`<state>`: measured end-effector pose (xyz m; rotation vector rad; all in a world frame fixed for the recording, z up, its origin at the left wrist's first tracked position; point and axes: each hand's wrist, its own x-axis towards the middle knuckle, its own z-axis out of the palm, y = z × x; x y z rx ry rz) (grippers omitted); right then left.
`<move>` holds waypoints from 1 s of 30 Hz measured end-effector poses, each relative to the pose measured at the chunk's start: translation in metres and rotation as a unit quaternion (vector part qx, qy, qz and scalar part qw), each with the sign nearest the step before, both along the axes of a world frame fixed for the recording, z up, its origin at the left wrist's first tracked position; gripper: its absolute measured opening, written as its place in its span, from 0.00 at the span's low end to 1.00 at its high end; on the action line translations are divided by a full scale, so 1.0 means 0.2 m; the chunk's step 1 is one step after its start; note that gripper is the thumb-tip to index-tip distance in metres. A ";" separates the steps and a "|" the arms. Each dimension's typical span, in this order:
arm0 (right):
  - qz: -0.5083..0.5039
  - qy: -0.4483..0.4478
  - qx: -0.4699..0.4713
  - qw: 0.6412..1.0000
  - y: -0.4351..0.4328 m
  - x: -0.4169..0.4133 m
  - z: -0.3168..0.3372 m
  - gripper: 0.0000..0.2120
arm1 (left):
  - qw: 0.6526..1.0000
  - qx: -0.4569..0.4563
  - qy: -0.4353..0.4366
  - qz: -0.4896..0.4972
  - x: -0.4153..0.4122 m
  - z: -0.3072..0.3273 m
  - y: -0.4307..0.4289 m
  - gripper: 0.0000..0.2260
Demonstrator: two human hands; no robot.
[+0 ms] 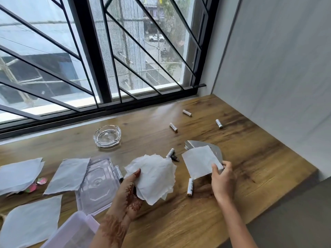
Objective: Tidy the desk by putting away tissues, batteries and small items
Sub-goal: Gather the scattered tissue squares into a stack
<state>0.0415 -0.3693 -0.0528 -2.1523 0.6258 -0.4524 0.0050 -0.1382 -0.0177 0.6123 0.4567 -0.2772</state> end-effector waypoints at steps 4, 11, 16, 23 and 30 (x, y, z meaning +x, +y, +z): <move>-0.047 -0.036 -0.017 0.998 -0.04 0.01 0.01 0.10 | 1.000 -0.002 -0.005 0.005 0.00 -0.01 0.01 0.12; -0.081 -0.113 -0.088 0.986 -0.09 0.01 0.06 0.08 | 1.000 -0.019 -0.002 0.001 0.00 0.01 0.01 0.11; 0.020 -0.209 -0.100 0.973 0.03 0.03 0.15 0.05 | 1.000 -0.008 0.001 0.004 0.02 -0.01 0.00 0.13; 0.190 -0.257 -0.130 0.939 0.48 -0.03 0.27 0.04 | 0.999 -0.017 -0.026 0.026 0.03 0.00 -0.02 0.13; 0.357 -0.175 -0.036 0.917 0.83 -0.11 0.26 0.14 | 0.993 -0.067 -0.081 0.057 -0.03 0.05 0.03 0.15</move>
